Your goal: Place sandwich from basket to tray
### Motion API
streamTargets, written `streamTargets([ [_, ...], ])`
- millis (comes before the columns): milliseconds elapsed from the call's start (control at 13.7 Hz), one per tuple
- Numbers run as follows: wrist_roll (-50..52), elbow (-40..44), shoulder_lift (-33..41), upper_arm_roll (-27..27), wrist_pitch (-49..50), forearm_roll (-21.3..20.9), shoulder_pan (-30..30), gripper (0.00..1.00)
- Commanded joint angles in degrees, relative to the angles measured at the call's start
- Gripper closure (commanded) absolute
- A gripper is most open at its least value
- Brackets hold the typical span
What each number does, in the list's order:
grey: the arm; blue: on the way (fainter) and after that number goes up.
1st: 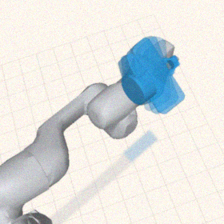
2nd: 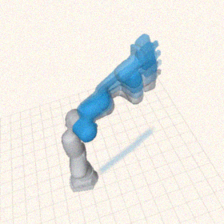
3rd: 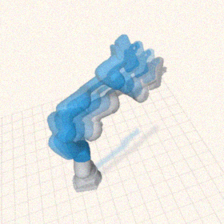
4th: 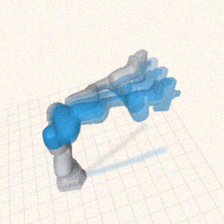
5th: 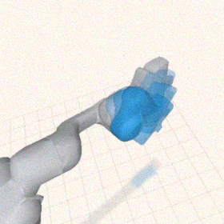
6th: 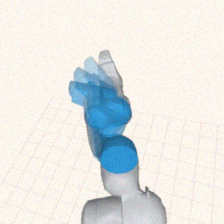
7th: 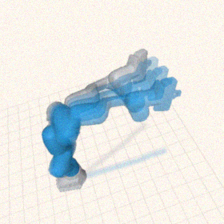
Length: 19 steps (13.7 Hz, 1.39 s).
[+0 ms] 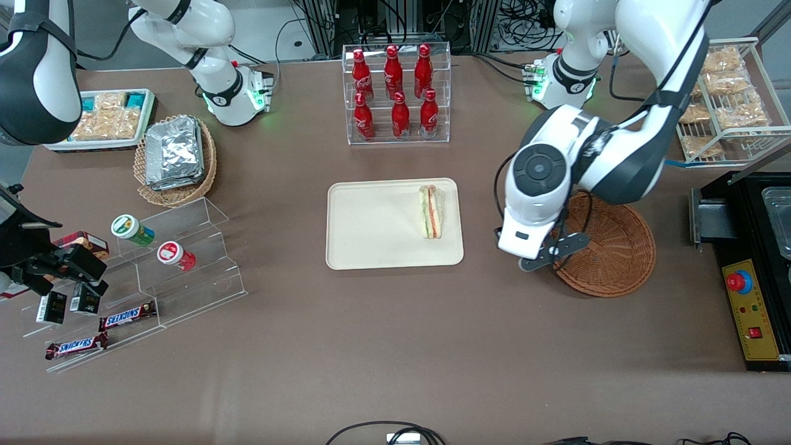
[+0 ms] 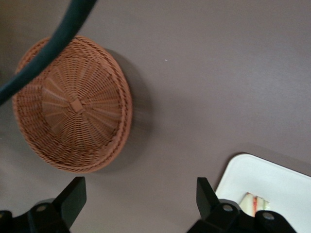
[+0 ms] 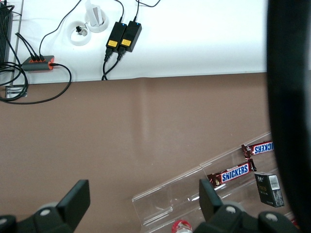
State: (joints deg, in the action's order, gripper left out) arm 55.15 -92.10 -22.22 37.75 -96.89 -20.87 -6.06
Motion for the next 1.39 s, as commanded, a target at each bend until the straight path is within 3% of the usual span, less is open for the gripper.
streamTargets([
  [0,-13.3,-0.8,5.4,-0.6,4.8,4.4,-4.7,0.00],
  [584,-48.6,-1.4,20.3,-25.2,12.8,17.3,-0.7,0.00],
  [876,-60.4,-1.0,23.1,-27.6,13.4,20.2,-0.7,0.00],
  [1314,-60.5,-0.9,23.1,-27.6,13.4,19.9,-0.7,0.00],
])
